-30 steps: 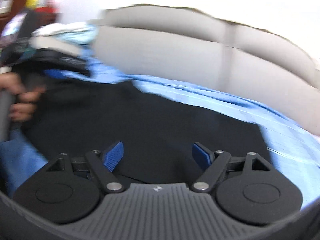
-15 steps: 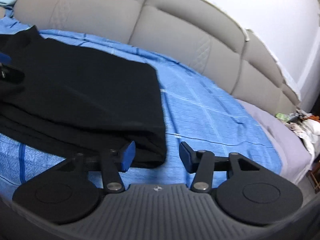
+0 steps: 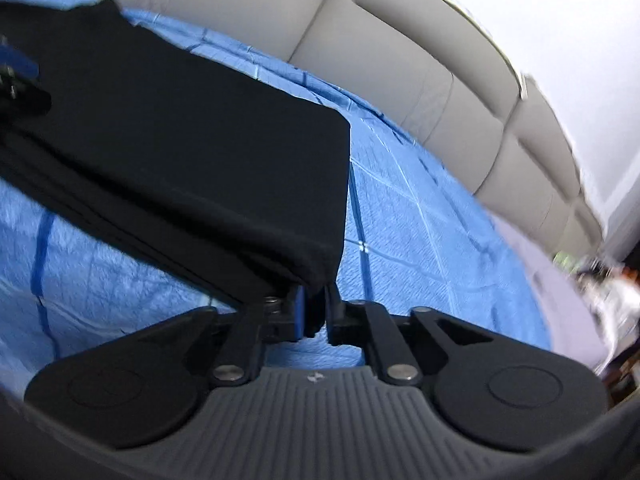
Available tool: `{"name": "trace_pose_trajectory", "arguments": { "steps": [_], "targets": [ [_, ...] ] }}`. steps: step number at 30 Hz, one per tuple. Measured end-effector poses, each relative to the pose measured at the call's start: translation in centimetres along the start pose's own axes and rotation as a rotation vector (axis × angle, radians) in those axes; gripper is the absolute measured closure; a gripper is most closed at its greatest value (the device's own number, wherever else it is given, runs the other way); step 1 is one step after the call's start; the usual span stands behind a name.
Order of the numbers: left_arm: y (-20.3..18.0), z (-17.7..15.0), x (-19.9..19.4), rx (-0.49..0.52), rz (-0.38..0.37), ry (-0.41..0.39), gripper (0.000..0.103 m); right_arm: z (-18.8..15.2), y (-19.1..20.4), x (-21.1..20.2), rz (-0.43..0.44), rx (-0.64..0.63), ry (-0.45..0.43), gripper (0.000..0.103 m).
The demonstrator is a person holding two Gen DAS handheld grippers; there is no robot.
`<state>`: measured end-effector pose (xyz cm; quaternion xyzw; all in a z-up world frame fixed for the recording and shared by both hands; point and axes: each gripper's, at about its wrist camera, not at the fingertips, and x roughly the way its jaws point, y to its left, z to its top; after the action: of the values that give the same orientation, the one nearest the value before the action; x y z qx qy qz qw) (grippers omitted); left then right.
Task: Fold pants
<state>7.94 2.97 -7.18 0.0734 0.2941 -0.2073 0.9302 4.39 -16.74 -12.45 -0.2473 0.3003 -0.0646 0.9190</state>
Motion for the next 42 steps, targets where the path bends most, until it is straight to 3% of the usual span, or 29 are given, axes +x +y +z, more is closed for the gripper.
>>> {"name": "trace_pose_trajectory", "arguments": {
  "steps": [2, 5, 10, 14, 17, 21, 27, 30, 32, 33, 34, 38, 42],
  "targets": [
    [0.4, -0.2, -0.7, -0.018, -0.011, -0.002, 0.061, 0.3, -0.3, -0.4, 0.018, -0.006, -0.015, 0.046],
    [1.8, -0.2, -1.6, -0.109, -0.044, -0.021, 0.061, 0.9, -1.5, -2.4, 0.139, 0.046, -0.083, 0.027],
    [4.8, -0.3, -2.8, -0.266, -0.022, -0.071, 0.057, 3.7, -2.2, -3.4, 0.274, 0.164, -0.159, 0.021],
    [6.0, -0.4, -2.7, -0.324, -0.001, -0.064, 0.048, 8.0, -1.4, 0.0, 0.378, 0.261, -0.187, 0.021],
    [6.5, -0.5, -2.4, -0.36, -0.029, -0.039, 0.045, 11.6, 0.5, 3.2, 0.466, 0.296, -0.17, 0.021],
    [6.8, -1.0, -1.4, -0.429, -0.072, 0.006, 0.044, 16.0, 4.2, 6.8, 0.541, 0.262, -0.117, 0.02],
    [6.4, -1.0, -1.0, -0.422, -0.046, -0.002, 0.045, 21.9, 8.8, 9.8, 0.572, 0.229, 0.023, 0.014],
    [6.0, -1.0, -0.9, -0.408, -0.021, -0.003, 0.056, 23.3, 10.9, 10.4, 0.529, 0.182, 0.089, 0.012],
    [5.8, -1.0, -0.9, -0.4, -0.005, 0.006, 0.086, 23.4, 11.6, 10.4, 0.504, 0.17, 0.079, 0.032],
    [5.8, -1.1, -0.9, -0.403, -0.001, 0.01, 0.088, 23.4, 11.4, 10.2, 0.494, 0.186, 0.069, 0.043],
    [6.0, -1.1, -0.9, -0.412, 0.003, 0.005, 0.092, 23.5, 11.1, 9.9, 0.473, 0.189, 0.06, 0.071],
    [6.3, -1.3, -2.0, -0.431, 0.014, -0.034, 0.097, 23.3, 10.1, 9.4, 0.497, 0.243, 0.041, 0.091],
    [6.8, -1.3, -2.9, -0.416, 0.063, -0.065, 0.097, 24.5, 10.5, 8.3, 0.542, 0.235, -0.032, 0.093]
  ]
}}
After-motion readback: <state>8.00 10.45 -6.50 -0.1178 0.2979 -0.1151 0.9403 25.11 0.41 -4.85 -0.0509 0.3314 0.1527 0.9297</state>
